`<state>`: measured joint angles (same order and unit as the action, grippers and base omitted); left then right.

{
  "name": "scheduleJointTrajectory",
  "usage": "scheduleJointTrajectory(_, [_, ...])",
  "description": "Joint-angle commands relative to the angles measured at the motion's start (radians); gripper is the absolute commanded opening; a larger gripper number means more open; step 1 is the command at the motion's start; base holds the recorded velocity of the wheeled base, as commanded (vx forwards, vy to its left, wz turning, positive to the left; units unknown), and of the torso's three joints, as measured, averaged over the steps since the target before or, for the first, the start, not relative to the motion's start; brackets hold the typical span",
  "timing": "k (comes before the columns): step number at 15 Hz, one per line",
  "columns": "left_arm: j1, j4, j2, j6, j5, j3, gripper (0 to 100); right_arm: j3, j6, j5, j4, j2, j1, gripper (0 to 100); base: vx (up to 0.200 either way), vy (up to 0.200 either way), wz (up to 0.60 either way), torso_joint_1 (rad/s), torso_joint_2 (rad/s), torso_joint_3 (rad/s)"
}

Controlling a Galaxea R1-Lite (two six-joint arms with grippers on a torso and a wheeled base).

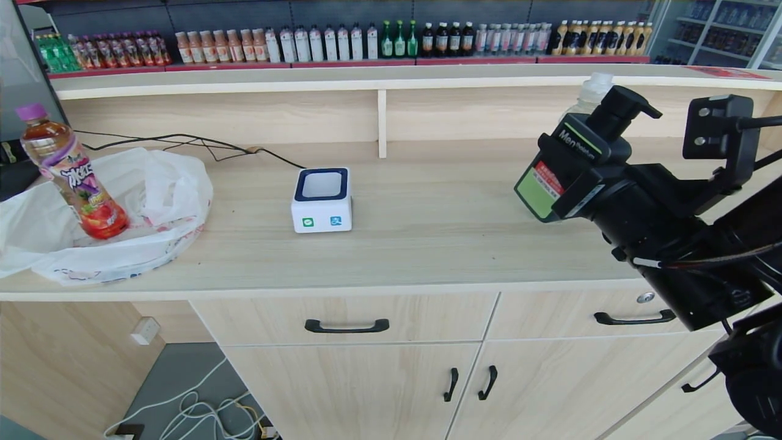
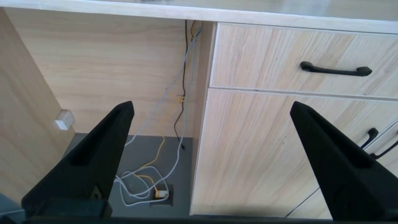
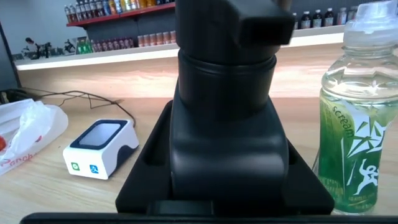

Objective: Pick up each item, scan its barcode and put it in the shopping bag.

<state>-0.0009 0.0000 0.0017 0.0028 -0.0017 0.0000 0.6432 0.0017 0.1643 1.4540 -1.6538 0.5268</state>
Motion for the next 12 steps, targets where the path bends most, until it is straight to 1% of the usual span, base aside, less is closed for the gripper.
scheduleJointTrajectory(1, [-0.001,0.0,0.0,-0.001,0.0,0.0,100,0.003,0.001,0.0,0.002,0.005,-0.002,0,0.0,0.0,0.0,0.0,0.0,0.0])
scheduleJointTrajectory(2, [-0.001,0.0,0.0,-0.001,0.0,0.0,100,0.003,0.0,0.0,0.002,0.005,-0.01,0,0.0,0.0,0.0,0.0,0.0,0.0])
scheduleJointTrajectory(12, [-0.001,0.0,0.0,-0.001,0.0,0.0,100,-0.02,0.001,-0.002,0.008,0.017,-0.016,0,0.0,0.2,0.0,0.002,0.0,0.003])
